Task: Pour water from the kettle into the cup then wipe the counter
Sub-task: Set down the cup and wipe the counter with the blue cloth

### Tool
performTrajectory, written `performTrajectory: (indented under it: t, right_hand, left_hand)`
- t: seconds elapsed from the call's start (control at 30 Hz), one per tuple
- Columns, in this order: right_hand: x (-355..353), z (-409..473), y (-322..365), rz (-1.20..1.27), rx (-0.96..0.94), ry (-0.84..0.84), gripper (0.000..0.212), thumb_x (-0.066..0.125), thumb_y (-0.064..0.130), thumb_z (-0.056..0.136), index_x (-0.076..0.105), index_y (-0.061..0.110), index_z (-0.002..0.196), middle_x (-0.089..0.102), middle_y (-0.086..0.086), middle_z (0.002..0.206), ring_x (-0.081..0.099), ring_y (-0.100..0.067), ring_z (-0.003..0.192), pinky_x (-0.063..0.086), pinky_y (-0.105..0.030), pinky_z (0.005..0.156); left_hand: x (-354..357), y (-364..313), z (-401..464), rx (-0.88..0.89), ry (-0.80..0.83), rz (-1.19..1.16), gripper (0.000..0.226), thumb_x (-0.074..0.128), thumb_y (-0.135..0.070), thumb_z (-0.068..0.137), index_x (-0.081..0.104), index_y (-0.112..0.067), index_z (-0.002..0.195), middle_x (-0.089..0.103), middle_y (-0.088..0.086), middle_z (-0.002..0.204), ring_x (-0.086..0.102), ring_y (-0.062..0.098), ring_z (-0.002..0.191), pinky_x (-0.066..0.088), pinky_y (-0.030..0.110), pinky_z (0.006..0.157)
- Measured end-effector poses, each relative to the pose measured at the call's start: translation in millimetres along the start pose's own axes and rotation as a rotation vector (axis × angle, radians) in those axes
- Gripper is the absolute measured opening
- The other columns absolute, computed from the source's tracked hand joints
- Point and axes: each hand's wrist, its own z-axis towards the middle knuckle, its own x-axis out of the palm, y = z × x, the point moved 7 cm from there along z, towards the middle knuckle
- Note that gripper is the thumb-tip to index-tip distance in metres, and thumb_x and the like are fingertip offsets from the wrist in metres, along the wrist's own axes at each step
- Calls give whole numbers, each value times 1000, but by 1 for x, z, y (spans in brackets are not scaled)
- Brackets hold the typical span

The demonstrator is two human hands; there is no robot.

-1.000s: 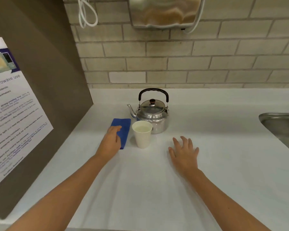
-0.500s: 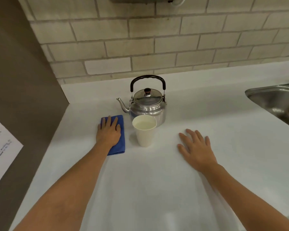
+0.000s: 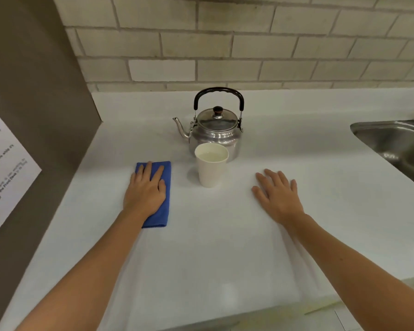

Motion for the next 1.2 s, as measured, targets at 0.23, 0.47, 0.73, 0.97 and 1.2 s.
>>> performTrajectory:
  t: [0.23, 0.47, 0.73, 0.97, 1.2]
  right_hand:
    - [-2, -3, 2, -51, -4, 36, 48, 24, 43, 97, 27, 25, 141, 24, -2, 153, 14, -29, 141, 14, -53, 112]
    - [-20, 1, -17, -33, -111, 37, 46, 25, 39, 97, 28, 24, 141, 27, -5, 150, 27, -27, 134, 30, -48, 103]
    - [-24, 5, -59, 40, -253, 129, 42, 23, 36, 98, 31, 31, 140, 26, 1, 151, 16, -21, 141, 14, -52, 110]
    - [-33, 21, -103, 188, -173, 145, 43, 18, 33, 99, 29, 30, 141, 23, 2, 154, 11, -19, 144, 6, -50, 116]
    - [-27, 22, -114, 213, -172, 167, 45, 16, 36, 99, 30, 28, 141, 20, 2, 156, 8, -16, 145, 3, -47, 117]
  left_hand:
    - [15, -83, -68, -94, 13, -36, 52, 19, -32, 97, 8, -20, 147, 3, 12, 158, 0, 28, 146, 0, 40, 119]
    - [-14, -21, -122, -424, -50, -83, 53, 25, -31, 97, 14, -18, 147, 7, 14, 158, 4, 29, 145, 4, 41, 119]
    - [10, -133, -155, -519, -134, -13, 55, 18, -31, 97, 5, -13, 147, 3, 18, 157, 3, 34, 145, 2, 42, 119]
    - [54, -268, -94, -451, -42, 32, 56, 13, -31, 97, -2, -9, 146, -2, 20, 156, -3, 37, 144, -3, 45, 118]
    - [63, -303, -24, -329, 39, -36, 55, 15, -30, 97, 1, -10, 146, -3, 19, 157, -4, 34, 145, -3, 43, 119]
